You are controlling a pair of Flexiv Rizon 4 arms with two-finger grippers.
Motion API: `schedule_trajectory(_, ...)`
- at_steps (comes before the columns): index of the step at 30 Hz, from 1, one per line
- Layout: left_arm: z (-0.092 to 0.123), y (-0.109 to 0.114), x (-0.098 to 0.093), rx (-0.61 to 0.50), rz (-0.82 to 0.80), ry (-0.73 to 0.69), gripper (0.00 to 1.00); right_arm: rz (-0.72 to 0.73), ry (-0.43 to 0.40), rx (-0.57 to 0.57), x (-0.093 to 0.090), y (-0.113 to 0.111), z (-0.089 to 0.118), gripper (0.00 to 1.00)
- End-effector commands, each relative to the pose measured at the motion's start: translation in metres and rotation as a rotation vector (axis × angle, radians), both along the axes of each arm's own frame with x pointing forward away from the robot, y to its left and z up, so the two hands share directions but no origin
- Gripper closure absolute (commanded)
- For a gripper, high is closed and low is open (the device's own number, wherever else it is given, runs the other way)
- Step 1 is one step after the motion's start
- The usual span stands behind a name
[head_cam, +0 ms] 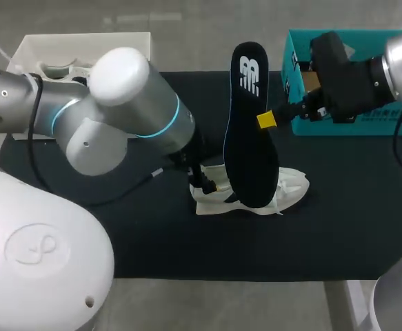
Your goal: Take the shoe out of the shoebox, open the shoe tongue, remove and reinsert the insole, then place the shoe into the shoebox
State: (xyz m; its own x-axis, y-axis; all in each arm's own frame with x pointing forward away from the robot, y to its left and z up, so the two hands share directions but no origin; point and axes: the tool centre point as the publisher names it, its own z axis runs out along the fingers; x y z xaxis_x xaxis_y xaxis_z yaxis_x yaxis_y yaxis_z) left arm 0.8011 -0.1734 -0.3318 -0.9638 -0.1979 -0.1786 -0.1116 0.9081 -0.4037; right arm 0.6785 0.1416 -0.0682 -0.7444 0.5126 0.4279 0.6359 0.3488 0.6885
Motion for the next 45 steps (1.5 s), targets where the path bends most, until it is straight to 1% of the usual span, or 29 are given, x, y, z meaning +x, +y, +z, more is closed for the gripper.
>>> schedule_trajectory(1, 0.002, -0.003, 0.0, 0.143, 0.028, 0.026, 0.0, 0.001, 0.002, -0.002, 0.003, 0.003, -0.001, 1.0)
schedule_trajectory(5, 0.002, -0.003, 0.0, 0.143, 0.028, 0.026, 0.0, 0.001, 0.002, -0.002, 0.003, 0.003, -0.001, 1.0)
schedule_trajectory(9, 0.01, -0.001, 0.001, 0.234, 0.052, 0.052, 0.0, 0.001, 0.002, -0.002, 0.003, 0.003, -0.001, 1.0)
schedule_trajectory(11, 0.014, 0.001, 0.001, 0.26, 0.064, 0.063, 0.0, 0.001, 0.002, -0.002, 0.003, 0.003, -0.001, 1.0)
schedule_trajectory(15, 0.019, 0.007, 0.002, 0.266, 0.07, 0.067, 0.0, 0.001, 0.002, -0.002, 0.003, 0.003, -0.001, 1.0)
schedule_trajectory(17, 0.018, 0.01, 0.003, 0.288, 0.046, 0.085, 0.0, 0.001, 0.002, -0.002, 0.003, 0.003, -0.001, 1.0)
schedule_trajectory(18, 0.018, 0.01, 0.004, 0.301, 0.008, 0.096, 0.0, 0.001, 0.002, -0.002, 0.003, 0.003, -0.001, 1.0)
schedule_trajectory(19, 0.016, 0.01, 0.006, 0.297, -0.007, 0.107, 0.0, 0.001, 0.002, -0.002, 0.003, 0.003, -0.001, 1.0)
schedule_trajectory(21, 0.014, 0.012, 0.008, 0.33, -0.017, 0.129, 0.0, 0.001, 0.002, -0.002, 0.003, 0.003, -0.001, 1.0)
schedule_trajectory(22, 0.013, 0.013, 0.01, 0.315, -0.022, 0.14, 0.0, 0.001, 0.002, -0.002, 0.003, 0.003, -0.001, 1.0)
schedule_trajectory(30, 0.006, 0.023, 0.011, 0.302, -0.006, 0.155, 0.0, 0.001, 0.002, -0.002, 0.003, 0.003, -0.001, 1.0)
schedule_trajectory(38, 0.012, 0.022, 0.014, 0.343, -0.023, 0.155, 0.0, 0.001, 0.002, -0.002, 0.003, 0.003, -0.001, 1.0)
schedule_trajectory(45, 0.013, 0.018, 0.013, 0.35, -0.035, 0.154, 0.0, 0.001, 0.002, -0.002, 0.003, 0.003, -0.001, 1.0)
